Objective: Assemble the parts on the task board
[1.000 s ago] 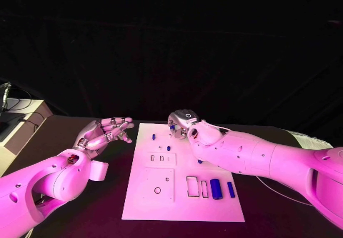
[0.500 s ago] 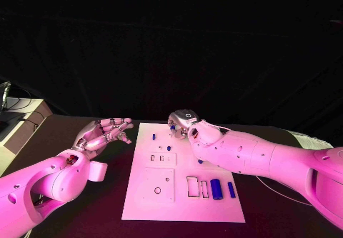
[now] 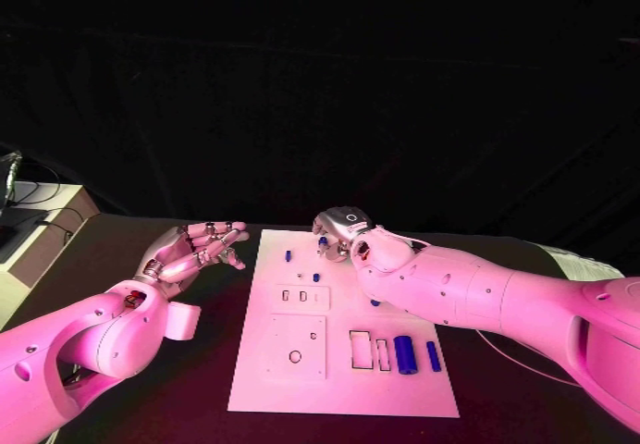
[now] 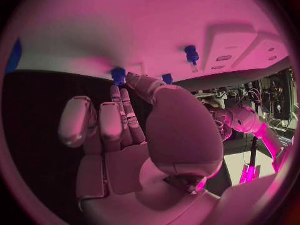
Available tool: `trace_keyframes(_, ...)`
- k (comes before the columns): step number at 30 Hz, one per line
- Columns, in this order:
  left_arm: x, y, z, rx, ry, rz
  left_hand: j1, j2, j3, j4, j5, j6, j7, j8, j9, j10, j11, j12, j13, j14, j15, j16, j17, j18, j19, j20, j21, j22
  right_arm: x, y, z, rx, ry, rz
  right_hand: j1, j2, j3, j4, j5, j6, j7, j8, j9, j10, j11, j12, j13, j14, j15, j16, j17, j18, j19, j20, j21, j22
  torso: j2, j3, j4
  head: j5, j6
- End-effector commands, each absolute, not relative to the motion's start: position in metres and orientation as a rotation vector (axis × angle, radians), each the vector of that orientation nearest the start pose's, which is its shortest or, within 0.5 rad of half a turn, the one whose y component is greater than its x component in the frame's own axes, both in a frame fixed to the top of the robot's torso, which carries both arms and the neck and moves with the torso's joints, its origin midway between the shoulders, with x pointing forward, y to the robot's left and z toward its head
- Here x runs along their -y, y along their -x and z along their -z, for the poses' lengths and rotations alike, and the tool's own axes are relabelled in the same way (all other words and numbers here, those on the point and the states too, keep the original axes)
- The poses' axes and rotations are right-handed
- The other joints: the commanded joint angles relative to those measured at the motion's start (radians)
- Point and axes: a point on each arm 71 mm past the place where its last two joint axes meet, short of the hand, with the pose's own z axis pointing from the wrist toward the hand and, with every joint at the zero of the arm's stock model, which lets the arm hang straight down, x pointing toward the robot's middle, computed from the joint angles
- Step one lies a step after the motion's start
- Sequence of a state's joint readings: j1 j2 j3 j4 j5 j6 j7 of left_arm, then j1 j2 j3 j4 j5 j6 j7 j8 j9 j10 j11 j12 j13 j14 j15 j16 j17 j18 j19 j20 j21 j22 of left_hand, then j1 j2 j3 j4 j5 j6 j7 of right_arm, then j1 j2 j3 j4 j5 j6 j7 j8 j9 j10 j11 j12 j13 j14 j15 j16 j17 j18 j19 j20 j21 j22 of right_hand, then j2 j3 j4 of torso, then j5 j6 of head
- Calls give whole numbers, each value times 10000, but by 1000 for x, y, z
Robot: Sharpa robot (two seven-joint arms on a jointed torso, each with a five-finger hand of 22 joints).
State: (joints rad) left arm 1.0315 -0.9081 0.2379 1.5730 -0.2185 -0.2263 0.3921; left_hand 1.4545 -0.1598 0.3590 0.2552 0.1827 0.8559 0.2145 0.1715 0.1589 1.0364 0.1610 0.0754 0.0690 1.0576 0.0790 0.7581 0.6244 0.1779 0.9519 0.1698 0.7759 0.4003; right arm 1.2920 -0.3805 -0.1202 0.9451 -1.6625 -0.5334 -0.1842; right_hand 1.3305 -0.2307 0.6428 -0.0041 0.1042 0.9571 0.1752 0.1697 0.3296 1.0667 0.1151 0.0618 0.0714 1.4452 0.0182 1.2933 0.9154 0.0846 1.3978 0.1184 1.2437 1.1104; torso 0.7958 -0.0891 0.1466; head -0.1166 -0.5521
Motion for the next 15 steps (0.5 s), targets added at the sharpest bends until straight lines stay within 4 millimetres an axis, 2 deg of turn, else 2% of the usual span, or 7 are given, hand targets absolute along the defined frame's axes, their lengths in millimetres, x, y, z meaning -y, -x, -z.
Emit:
trace_keyframes(1, -228, -483, 146, -13211, 9291, 16666, -114, 13, 71, 16, -6, -12, 82, -43, -12, -86, -27, -68, -15, -45, 24, 73, -8, 24, -83, 23, 53, 19, 125, -581, 167, -13612, 2718, -3817, 22, -97, -59, 6, -45, -57, 2, -47, 8, -70, 4, -17, -12, -5, 41, -58, -21, 88, -54, 2, -54, -23, 13, -7, -14, 8, 3)
trace_keyframes(10, -228, -484, 146, -13220, 9306, 16648, -114, 13, 71, 16, -6, -12, 82, -43, -12, -86, -27, -68, -15, -45, 24, 73, -8, 24, -83, 23, 53, 19, 127, -578, 165, -13244, 2593, -4025, 17, -112, -144, 20, -33, -77, 9, -71, 17, -155, 13, -16, -33, -17, 47, -81, -75, 103, -75, 12, -126, -99, 17, -10, 7, 0, 28)
trace_keyframes(13, -229, -484, 147, -13212, 9314, 16629, -114, 13, 71, 16, -6, -12, 82, -43, -12, -86, -27, -68, -15, -45, 24, 73, -8, 24, -83, 23, 53, 19, 131, -575, 163, -13042, 2412, -4220, 98, -104, -395, 18, -38, -142, 3, -139, 23, -531, 35, -22, -75, -34, 66, -120, -180, 124, -94, 29, -244, -215, 22, -9, 4, 13, 37)
trace_keyframes(15, -230, -485, 147, -13202, 9320, 16614, -117, 14, 74, 14, -8, -18, 82, -48, -14, -96, -24, -68, -15, -50, 28, 82, -11, 24, -92, 26, 67, 27, 134, -572, 161, -12915, 2225, -4421, 209, -35, -794, 64, -37, -214, -9, -225, 16, -816, 46, -4, -68, -23, 74, -106, -198, 152, -119, 41, -392, -367, 21, -7, -4, 22, 46)
